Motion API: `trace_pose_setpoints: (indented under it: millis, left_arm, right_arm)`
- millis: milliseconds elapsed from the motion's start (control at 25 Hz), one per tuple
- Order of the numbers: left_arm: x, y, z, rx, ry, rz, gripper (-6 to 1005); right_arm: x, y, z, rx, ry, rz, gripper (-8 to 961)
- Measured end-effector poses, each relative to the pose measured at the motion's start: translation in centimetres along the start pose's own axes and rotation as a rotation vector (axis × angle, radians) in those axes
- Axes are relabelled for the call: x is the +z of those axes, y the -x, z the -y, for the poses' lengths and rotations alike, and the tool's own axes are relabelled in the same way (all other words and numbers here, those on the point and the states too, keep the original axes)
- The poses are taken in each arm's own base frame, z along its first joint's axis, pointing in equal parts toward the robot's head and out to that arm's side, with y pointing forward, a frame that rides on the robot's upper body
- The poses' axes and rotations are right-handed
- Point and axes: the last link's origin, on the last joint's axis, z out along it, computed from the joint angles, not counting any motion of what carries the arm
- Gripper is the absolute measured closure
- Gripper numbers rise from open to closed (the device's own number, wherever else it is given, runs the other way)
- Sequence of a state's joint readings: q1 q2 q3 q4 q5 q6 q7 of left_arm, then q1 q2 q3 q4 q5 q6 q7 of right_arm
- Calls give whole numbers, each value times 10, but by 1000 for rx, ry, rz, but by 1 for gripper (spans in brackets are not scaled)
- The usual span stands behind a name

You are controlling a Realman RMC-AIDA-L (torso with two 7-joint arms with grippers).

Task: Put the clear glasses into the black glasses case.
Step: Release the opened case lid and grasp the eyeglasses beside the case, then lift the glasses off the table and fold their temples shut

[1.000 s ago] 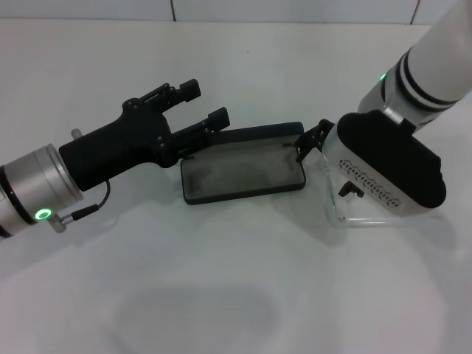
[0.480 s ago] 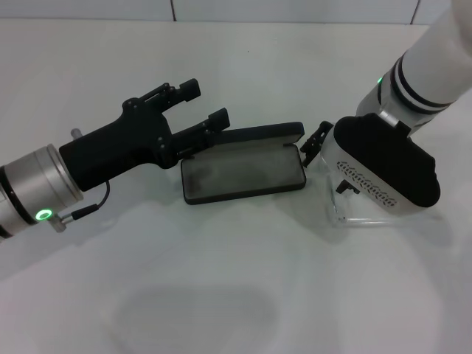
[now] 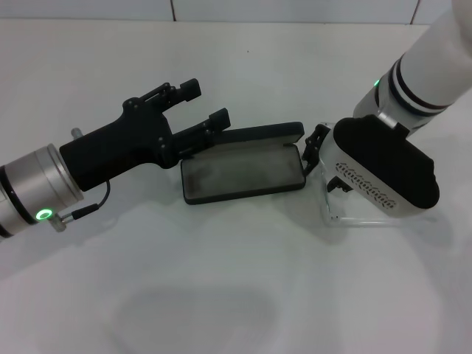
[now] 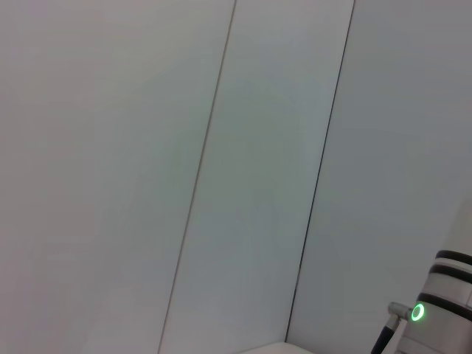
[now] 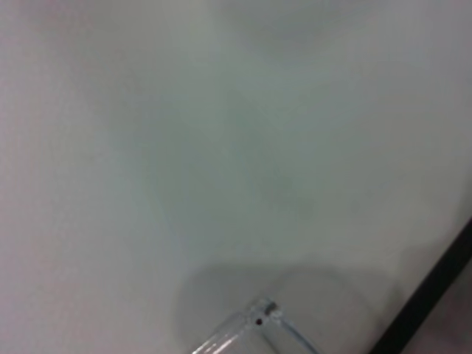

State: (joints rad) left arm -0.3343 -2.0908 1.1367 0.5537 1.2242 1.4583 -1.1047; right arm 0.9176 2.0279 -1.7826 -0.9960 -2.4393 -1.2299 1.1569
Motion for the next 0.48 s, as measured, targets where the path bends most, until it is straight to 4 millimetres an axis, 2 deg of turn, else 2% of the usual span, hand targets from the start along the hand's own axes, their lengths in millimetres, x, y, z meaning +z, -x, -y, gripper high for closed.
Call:
trace_pose_setpoints:
  millis: [80,280,400,480]
  left_arm:
    - [-1,0,0,0,-1,1,225]
    - [-3,1,0,-1,-5,3,225]
    - [-3,1,1,0,-6,4,225]
    - [-4,1,1,1,-6,5,225]
  right_arm:
    - [0,0,-1,5,4,1,390]
    - [-2,-1,1,36,5,-3,644]
    - [-4,-2,4,66,-7,-7,756]
    - [-8,-4,5,99,-11,0,778]
